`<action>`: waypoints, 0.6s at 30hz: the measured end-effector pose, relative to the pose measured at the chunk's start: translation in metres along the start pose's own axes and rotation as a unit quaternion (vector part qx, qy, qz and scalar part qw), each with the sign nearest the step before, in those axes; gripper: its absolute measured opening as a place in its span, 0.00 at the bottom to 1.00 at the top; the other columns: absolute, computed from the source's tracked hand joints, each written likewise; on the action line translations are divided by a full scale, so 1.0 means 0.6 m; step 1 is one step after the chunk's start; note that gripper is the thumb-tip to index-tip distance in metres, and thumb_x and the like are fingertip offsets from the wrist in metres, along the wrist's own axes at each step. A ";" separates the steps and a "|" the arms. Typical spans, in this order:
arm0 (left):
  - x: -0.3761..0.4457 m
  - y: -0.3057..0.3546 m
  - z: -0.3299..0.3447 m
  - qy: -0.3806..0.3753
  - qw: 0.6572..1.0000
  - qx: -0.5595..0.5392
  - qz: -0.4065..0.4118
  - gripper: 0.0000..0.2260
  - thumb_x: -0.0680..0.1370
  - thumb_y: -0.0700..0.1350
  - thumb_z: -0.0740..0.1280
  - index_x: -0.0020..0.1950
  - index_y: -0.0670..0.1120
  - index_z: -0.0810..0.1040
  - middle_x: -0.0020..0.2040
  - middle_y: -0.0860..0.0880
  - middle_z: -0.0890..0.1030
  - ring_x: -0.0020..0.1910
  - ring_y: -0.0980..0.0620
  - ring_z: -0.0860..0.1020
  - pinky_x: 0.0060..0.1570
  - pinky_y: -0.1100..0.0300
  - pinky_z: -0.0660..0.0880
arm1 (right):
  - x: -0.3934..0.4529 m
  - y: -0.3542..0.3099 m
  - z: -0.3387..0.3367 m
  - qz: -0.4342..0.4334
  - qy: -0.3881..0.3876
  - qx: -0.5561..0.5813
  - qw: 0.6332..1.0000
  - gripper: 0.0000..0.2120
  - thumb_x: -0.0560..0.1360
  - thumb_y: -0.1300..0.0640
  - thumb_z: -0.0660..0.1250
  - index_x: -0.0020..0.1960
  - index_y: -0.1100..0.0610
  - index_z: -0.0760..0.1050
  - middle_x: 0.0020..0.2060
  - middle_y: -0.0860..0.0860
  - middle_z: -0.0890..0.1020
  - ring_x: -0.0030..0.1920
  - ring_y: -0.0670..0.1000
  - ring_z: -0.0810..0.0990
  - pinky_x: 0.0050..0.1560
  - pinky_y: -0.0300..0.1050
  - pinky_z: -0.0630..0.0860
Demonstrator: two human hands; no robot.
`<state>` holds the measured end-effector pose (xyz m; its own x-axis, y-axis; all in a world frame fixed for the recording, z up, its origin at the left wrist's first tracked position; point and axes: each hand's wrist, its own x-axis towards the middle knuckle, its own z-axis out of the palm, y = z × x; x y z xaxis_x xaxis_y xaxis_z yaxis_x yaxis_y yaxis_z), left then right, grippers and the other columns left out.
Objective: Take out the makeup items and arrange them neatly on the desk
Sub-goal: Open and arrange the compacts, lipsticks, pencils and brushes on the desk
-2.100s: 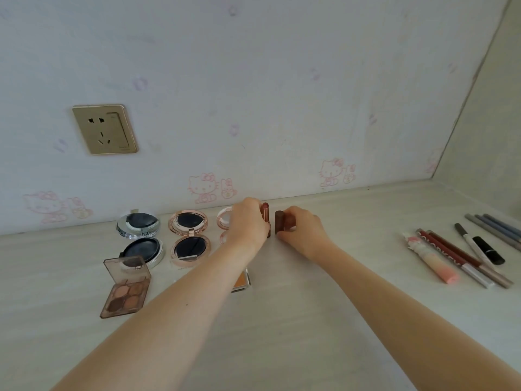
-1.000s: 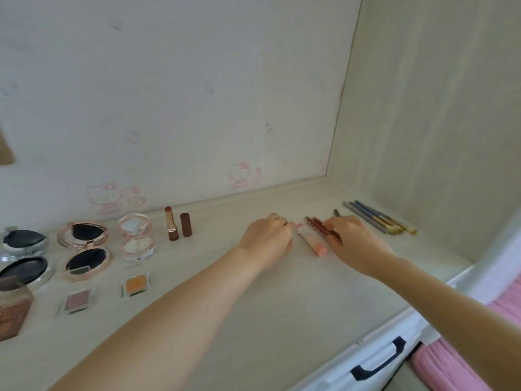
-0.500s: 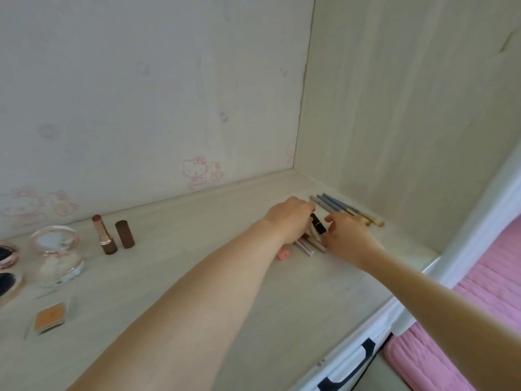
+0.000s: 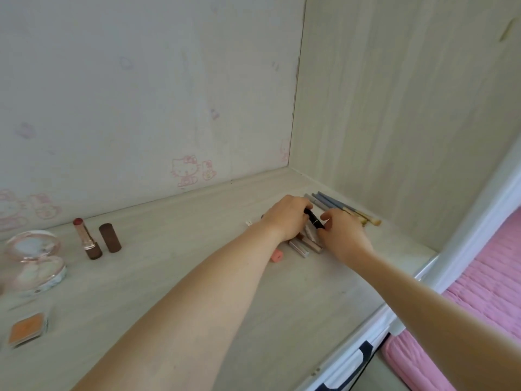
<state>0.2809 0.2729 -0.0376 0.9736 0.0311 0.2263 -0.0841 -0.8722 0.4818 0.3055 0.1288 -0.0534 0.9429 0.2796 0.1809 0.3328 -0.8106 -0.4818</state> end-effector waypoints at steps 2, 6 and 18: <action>-0.009 0.006 -0.006 0.074 0.990 -0.114 -0.027 0.10 0.77 0.39 0.66 0.58 0.45 0.79 0.55 0.46 0.80 0.53 0.50 0.78 0.54 0.60 0.73 | -0.005 -0.001 0.000 0.006 0.024 0.041 0.999 0.15 0.75 0.58 0.65 0.62 0.54 0.74 0.48 0.48 0.80 0.44 0.50 0.76 0.42 0.42 0.72; -0.035 0.015 -0.023 0.184 0.899 -0.371 -0.144 0.07 0.71 0.34 0.73 0.47 0.42 0.81 0.44 0.46 0.82 0.41 0.49 0.82 0.46 0.59 0.80 | -0.022 -0.016 -0.004 -0.027 0.078 0.092 0.992 0.10 0.75 0.58 0.67 0.56 0.52 0.76 0.48 0.45 0.81 0.42 0.47 0.76 0.39 0.42 0.71; -0.172 0.015 -0.118 0.134 0.755 -0.610 -0.202 0.07 0.73 0.37 0.72 0.50 0.39 0.81 0.43 0.42 0.83 0.40 0.50 0.81 0.47 0.60 0.78 | -0.113 -0.139 -0.025 -0.109 0.108 0.245 0.957 0.05 0.71 0.54 0.72 0.44 0.46 0.77 0.38 0.38 0.80 0.42 0.34 0.75 0.36 0.28 0.67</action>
<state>0.1644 0.2965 0.0035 0.9081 0.4139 -0.0641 -0.0831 0.3280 0.9410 0.2133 0.1700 -0.0127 0.8432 0.2589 0.4711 0.5375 -0.3909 -0.7471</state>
